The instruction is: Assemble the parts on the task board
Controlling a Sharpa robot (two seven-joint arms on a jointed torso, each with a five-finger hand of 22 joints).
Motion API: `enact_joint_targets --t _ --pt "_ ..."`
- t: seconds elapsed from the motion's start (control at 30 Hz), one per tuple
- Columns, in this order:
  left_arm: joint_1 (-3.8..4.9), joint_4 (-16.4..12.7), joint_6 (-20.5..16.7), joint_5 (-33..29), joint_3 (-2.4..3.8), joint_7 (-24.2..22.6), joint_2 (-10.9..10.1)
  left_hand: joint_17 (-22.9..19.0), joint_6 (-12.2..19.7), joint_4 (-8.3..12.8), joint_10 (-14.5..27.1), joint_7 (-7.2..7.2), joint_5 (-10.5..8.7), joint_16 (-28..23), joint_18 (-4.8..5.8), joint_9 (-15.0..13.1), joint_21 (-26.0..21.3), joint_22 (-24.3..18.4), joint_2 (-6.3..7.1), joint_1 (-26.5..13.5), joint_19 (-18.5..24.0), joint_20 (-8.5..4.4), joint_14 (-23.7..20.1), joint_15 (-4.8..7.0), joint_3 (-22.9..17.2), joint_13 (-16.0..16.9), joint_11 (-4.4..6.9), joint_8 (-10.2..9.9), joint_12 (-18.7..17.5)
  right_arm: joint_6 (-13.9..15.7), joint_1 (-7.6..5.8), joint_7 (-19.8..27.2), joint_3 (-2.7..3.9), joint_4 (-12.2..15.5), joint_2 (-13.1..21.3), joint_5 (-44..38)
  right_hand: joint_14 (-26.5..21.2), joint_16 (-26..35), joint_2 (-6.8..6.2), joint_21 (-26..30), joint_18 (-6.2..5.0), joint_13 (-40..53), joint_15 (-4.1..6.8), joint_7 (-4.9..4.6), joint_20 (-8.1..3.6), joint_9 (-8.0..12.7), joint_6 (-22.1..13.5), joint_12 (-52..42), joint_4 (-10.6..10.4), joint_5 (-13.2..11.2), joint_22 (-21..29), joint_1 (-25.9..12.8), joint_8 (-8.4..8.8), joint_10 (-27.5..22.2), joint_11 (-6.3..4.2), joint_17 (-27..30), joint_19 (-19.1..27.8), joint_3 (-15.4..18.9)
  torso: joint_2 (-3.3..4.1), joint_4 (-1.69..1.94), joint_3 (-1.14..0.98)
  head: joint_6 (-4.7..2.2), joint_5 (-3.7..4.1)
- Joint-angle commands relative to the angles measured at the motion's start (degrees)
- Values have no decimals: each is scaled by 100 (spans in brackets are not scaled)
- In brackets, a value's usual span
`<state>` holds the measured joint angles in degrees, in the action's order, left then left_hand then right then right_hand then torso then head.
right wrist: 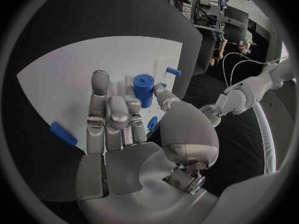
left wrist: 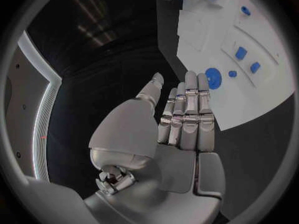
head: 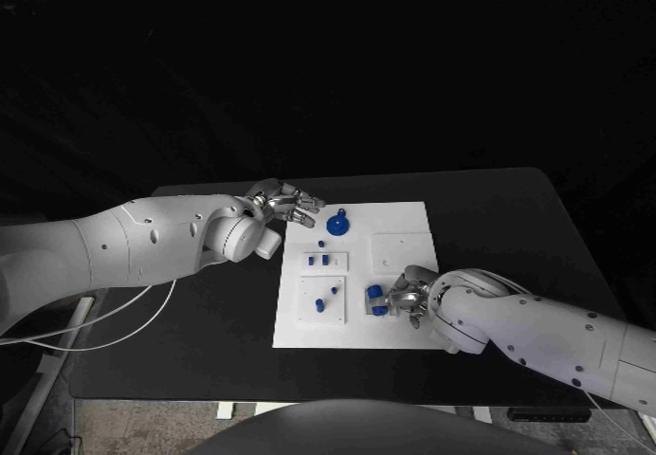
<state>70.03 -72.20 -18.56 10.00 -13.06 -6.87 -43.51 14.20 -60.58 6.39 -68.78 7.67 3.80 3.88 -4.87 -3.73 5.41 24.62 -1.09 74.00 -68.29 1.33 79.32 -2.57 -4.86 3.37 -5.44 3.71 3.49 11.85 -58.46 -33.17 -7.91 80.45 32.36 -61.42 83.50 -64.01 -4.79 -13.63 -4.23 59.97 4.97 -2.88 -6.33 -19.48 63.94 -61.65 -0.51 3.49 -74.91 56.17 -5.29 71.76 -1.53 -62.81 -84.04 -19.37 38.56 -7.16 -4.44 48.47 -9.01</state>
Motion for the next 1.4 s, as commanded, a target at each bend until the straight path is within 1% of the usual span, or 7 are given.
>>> enact_joint_targets --t 0.03,0.07,0.17,0.63,0.83,1.2,1.4 --pt "4 -15 79 0 4 -12 2 7 6 -40 42 -27 30 -27 113 -2 28 -6 -5 23 -30 14 -35 12 -3 -1 2 0 -15 -116 7 -30 -3 -22 -17 -159 -16 -10 -209 1 -46 13 32 -37 -8 24 -9 20 -178 -77 0 -78 -12 -40 -16 -4 -6 38 1 -3 -4 3 -38" --pt "4 -15 82 0 4 -7 2 7 6 -40 42 -27 30 -27 113 -2 28 -6 -5 23 -30 14 -35 12 -3 -1 2 0 -15 -114 7 -33 -3 -29 -20 -177 -18 -9 -313 5 -33 14 39 -41 -21 46 -13 27 -369 -75 1 -166 7 -41 -13 -11 -9 164 1 -3 -5 5 -46" --pt "4 -17 89 2 4 1 1 8 11 -62 52 -25 29 -27 114 -1 50 -73 4 33 -31 15 -39 10 -2 -1 -1 -1 -16 -111 7 -35 -4 -46 -25 -201 -14 1 -41 19 -20 24 36 -51 -25 106 -16 40 -440 -82 8 52 39 -39 -25 -27 -21 1140 2 -1 -5 11 -56" --pt "4 -17 92 3 4 11 -4 7 16 -69 57 -24 29 -27 114 -1 54 -92 6 33 -27 17 -43 9 2 -1 -3 0 -15 -136 7 89 -4 2 48 -223 -8 57 -191 57 -21 24 31 -55 -20 200 -41 91 -857 -73 11 209 51 -64 -4 -40 -25 1606 0 -1 -3 19 -49" --pt "4 -12 94 4 4 11 -8 7 16 -69 57 -24 29 -27 114 -1 54 -92 6 33 -27 17 -43 9 2 -1 -3 0 -15 -233 8 284 -4 135 181 -247 -8 73 -119 69 -17 40 31 -57 -20 206 -25 83 -566 -73 9 530 36 -58 -4 -41 -18 1664 2 -7 -3 12 -51" --pt "4 -19 105 4 4 16 -16 7 16 -69 57 -24 29 -27 114 -1 54 -92 6 33 -27 17 -43 9 2 -1 -3 0 -15 -279 9 385 -5 323 389 -254 0 79 2 80 -11 51 39 -40 -27 205 19 79 -422 -73 1 520 7 -33 -16 -57 -23 1744 1 -8 -10 8 -37" --pt "4 -19 109 4 4 18 -13 7 18 -80 57 -23 31 -26 113 -1 65 -123 -3 37 -27 18 -46 8 -1 -1 -3 -1 -14 -352 13 382 -5 330 388 -251 -1 84 34 83 -12 55 36 -39 -22 184 57 74 -152 -67 -5 833 -24 -29 -18 -57 -20 1485 2 -4 -9 14 -14"
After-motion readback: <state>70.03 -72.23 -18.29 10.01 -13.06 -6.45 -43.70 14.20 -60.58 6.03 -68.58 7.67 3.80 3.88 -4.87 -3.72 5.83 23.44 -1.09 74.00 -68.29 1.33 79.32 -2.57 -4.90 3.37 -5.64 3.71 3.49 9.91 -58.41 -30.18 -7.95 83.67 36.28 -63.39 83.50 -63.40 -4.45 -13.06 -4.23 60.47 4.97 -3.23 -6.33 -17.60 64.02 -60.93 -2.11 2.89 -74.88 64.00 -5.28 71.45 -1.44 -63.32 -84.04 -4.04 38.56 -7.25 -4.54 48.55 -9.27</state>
